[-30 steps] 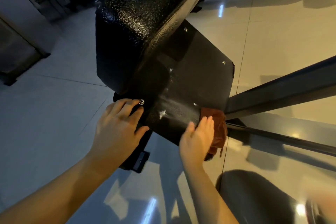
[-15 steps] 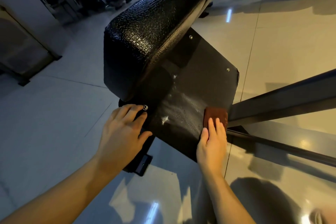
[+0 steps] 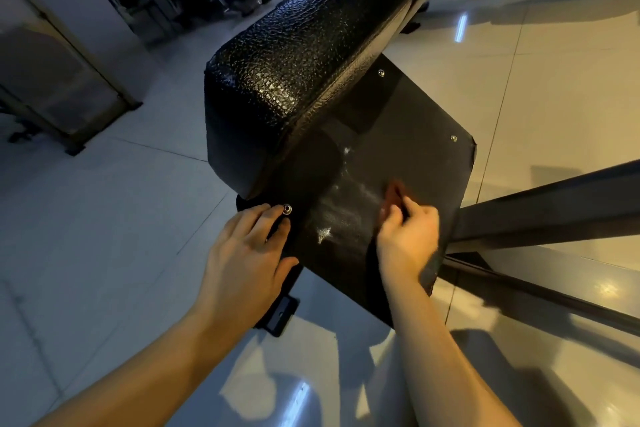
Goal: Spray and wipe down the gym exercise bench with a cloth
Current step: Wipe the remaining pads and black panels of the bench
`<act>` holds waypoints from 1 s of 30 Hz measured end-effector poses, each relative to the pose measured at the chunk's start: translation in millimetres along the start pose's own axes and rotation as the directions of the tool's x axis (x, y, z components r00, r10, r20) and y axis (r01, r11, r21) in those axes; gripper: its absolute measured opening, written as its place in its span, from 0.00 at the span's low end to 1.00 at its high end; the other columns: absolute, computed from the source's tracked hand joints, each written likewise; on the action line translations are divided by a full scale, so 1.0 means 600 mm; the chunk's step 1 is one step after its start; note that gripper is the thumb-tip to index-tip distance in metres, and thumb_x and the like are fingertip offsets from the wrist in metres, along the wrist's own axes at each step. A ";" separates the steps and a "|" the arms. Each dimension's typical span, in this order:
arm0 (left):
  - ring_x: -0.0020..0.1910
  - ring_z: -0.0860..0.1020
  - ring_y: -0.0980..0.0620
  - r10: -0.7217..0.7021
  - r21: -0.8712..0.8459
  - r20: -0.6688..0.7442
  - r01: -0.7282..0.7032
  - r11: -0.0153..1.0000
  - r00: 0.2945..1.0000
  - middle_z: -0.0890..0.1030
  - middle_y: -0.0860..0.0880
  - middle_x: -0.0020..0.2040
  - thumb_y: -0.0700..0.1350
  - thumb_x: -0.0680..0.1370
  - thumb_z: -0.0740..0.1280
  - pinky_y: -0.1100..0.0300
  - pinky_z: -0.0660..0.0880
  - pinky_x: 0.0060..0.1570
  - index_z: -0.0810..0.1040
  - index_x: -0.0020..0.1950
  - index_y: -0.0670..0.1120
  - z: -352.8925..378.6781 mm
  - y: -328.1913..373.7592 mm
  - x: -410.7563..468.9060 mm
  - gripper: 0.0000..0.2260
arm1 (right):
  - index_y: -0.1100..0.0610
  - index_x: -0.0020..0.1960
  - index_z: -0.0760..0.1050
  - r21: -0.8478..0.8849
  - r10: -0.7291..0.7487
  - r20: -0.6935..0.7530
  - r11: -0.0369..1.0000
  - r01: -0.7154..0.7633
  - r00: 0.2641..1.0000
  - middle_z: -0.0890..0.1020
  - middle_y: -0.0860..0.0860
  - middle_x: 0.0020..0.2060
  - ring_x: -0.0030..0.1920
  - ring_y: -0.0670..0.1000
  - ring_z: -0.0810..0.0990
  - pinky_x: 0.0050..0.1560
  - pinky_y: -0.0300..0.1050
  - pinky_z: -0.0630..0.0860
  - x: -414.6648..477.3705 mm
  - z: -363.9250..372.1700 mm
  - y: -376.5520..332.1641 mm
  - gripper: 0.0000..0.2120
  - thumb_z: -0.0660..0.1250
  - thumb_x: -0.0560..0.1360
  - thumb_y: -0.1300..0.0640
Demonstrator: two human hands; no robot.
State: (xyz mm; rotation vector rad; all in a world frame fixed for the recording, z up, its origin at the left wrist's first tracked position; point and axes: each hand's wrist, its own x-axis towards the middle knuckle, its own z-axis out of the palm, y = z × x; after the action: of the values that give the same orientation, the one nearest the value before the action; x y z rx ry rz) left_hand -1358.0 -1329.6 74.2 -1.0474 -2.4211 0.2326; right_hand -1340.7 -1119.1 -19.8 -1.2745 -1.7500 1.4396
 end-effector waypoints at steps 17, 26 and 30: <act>0.71 0.72 0.40 -0.024 -0.083 0.120 0.034 0.996 0.992 0.75 0.45 0.71 0.54 0.74 0.75 0.40 0.76 0.64 0.81 0.67 0.41 0.010 -0.001 -0.010 0.26 | 0.66 0.62 0.80 0.063 -0.439 0.109 0.898 0.435 0.892 0.77 0.62 0.55 0.55 0.63 0.77 0.56 0.50 0.73 0.033 0.093 -0.121 0.14 0.68 0.78 0.62; 0.70 0.74 0.38 -0.010 -0.070 0.056 0.013 0.997 0.998 0.78 0.42 0.69 0.54 0.76 0.69 0.41 0.73 0.67 0.81 0.67 0.40 0.017 0.001 -0.010 0.25 | 0.59 0.62 0.82 -0.045 -0.489 0.062 0.869 0.492 0.870 0.76 0.53 0.50 0.52 0.55 0.76 0.56 0.46 0.72 -0.012 -0.003 0.074 0.13 0.69 0.79 0.61; 0.70 0.74 0.38 -0.016 -0.067 0.063 0.021 0.998 0.998 0.78 0.41 0.69 0.52 0.73 0.75 0.42 0.71 0.68 0.82 0.65 0.40 0.017 0.005 -0.011 0.25 | 0.65 0.54 0.79 0.049 -0.109 -0.074 0.992 0.113 0.991 0.75 0.58 0.50 0.53 0.63 0.77 0.56 0.55 0.75 0.042 0.030 -0.012 0.11 0.64 0.79 0.58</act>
State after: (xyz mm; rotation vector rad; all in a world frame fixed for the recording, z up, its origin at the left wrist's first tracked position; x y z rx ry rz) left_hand -1357.5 -1332.1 62.0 -1.0613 -2.5092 0.1806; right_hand -1368.9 -1104.3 -22.5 -1.1683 -1.6972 1.3524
